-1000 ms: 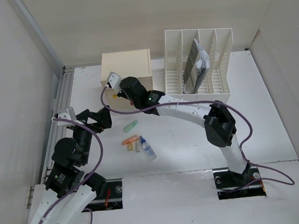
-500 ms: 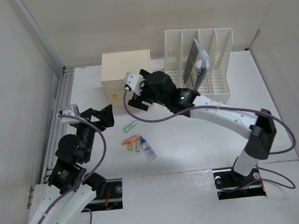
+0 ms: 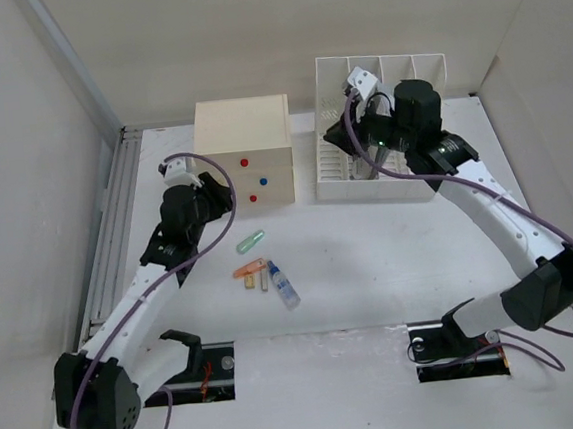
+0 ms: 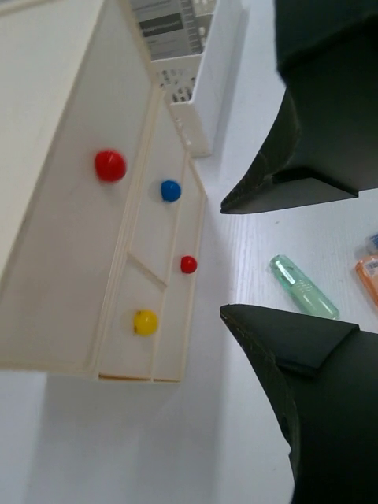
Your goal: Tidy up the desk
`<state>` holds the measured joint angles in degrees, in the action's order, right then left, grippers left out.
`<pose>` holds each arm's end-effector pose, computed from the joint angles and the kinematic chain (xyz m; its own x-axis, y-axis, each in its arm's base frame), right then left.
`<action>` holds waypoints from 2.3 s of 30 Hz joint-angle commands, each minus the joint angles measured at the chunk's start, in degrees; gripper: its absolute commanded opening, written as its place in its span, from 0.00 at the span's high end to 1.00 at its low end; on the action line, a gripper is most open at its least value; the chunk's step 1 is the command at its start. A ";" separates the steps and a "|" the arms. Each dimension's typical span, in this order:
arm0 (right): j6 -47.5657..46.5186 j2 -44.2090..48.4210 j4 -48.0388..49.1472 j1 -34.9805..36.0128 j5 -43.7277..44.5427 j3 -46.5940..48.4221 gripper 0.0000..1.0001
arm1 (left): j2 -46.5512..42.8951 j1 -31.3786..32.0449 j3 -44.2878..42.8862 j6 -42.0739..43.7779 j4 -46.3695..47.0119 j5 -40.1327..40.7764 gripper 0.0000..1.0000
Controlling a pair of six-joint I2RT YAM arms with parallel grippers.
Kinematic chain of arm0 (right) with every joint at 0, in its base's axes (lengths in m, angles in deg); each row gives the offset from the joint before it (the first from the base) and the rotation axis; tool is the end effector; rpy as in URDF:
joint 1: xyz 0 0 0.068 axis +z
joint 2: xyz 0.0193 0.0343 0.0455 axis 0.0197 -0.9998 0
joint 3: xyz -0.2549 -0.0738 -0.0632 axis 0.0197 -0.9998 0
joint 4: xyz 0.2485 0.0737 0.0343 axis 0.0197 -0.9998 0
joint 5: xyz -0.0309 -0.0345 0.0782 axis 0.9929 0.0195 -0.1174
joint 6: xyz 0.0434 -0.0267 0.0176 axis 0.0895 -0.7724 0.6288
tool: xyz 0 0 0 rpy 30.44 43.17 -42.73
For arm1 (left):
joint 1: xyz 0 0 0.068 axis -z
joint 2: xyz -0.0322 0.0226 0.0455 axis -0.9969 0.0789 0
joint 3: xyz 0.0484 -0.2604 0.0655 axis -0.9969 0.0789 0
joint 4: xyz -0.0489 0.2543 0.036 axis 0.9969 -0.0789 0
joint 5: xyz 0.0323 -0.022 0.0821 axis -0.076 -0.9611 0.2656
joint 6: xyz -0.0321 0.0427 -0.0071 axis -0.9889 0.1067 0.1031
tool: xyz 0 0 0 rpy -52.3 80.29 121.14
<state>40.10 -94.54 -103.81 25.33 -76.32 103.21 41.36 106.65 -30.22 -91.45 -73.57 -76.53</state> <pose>0.2822 0.1577 0.4238 -0.0062 -0.2271 -0.9739 -0.8019 0.5830 -0.1308 0.2168 -0.0791 0.2996 -0.2493 -0.3469 -0.9041 0.1509 0.9083 -0.3901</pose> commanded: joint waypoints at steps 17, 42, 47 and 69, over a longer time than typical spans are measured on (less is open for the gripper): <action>7.48 4.40 1.69 -1.76 -15.44 -2.38 0.76 | 14.32 -15.72 1.41 -12.18 18.89 -18.85 0.50; 8.01 3.34 2.22 -2.29 -15.97 -2.91 0.76 | 23.20 -16.77 0.88 -13.76 24.00 -18.93 0.65; 8.01 3.34 2.22 -2.29 -15.97 -2.91 0.76 | 24.34 -16.77 0.88 -14.29 24.61 -18.41 0.66; 8.01 2.81 2.22 -2.29 -16.49 -3.44 0.76 | 26.45 -13.61 0.88 -14.91 26.81 -13.57 0.84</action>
<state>47.47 -91.94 -104.16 23.30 -91.29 99.76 67.11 92.02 -29.09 -105.89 -49.44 -92.03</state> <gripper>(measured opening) 0.242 0.207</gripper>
